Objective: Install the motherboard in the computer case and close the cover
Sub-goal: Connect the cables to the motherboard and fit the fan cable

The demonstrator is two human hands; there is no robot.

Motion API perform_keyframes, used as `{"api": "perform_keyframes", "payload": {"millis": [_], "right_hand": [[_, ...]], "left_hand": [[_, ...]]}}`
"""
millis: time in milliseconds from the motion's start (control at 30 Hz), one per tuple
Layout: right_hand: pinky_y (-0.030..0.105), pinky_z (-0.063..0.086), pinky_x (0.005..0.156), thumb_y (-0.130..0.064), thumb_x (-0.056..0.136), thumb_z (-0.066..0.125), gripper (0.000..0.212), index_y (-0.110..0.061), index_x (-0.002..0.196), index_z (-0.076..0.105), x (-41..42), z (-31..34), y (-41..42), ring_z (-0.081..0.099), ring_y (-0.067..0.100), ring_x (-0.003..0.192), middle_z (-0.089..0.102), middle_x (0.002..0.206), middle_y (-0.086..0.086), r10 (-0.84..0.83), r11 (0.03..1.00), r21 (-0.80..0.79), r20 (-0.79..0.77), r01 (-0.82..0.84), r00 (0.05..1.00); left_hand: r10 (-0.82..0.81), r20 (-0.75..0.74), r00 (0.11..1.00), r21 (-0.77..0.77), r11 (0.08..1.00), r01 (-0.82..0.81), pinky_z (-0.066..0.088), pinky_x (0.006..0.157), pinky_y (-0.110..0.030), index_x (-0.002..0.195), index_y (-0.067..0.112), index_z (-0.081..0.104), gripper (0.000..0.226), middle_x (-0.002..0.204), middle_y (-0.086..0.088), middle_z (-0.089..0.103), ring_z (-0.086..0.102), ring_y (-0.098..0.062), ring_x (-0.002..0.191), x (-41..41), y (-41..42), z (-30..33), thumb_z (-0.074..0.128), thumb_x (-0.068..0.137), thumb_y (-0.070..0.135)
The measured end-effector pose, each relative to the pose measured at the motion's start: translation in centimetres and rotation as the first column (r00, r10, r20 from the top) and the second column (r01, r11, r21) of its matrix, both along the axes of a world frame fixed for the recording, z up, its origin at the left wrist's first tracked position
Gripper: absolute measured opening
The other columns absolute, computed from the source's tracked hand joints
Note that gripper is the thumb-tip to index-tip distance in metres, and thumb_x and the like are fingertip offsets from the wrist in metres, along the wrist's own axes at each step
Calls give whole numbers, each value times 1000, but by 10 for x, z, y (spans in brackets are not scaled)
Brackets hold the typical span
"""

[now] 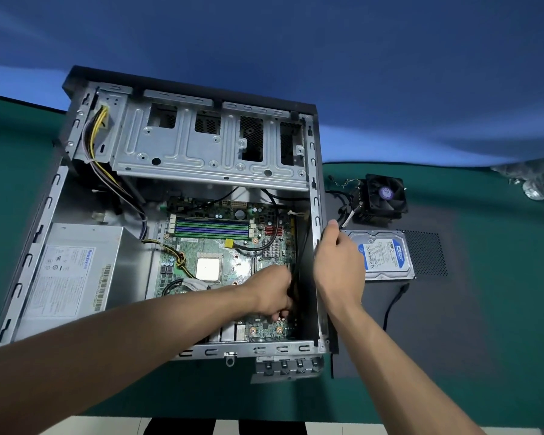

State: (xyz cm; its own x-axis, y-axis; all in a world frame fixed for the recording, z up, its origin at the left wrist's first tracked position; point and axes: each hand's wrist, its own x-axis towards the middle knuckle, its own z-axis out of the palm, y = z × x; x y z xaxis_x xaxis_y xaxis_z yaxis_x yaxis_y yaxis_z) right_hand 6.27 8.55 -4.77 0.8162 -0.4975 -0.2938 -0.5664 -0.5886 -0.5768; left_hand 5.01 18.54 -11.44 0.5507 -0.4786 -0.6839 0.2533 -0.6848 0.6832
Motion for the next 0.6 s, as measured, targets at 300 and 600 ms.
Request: {"api": "perform_keyframes", "payload": {"millis": [300, 600], "right_hand": [[35, 30, 65, -43, 100, 24, 50, -13, 77, 57, 1, 0, 1, 47, 21, 70, 50, 68, -8, -2, 1000, -5, 7, 2, 1000], [34, 33, 69, -44, 100, 24, 51, -12, 79, 57, -1, 1, 1, 51, 26, 79, 58, 79, 2, 7, 1000, -3, 11, -7, 1000]], "left_hand": [[9, -8, 1000, -22, 1000, -9, 39, 39, -16, 85, -7, 67, 12, 72, -10, 69, 55, -4, 38, 0, -1, -1, 62, 88, 3], [-102, 187, 977, 120, 990, 80, 43, 51, -21, 72, 4, 68, 12, 50, 1, 57, 49, 0, 39, -4, -5, 1, 67, 83, 9]]}}
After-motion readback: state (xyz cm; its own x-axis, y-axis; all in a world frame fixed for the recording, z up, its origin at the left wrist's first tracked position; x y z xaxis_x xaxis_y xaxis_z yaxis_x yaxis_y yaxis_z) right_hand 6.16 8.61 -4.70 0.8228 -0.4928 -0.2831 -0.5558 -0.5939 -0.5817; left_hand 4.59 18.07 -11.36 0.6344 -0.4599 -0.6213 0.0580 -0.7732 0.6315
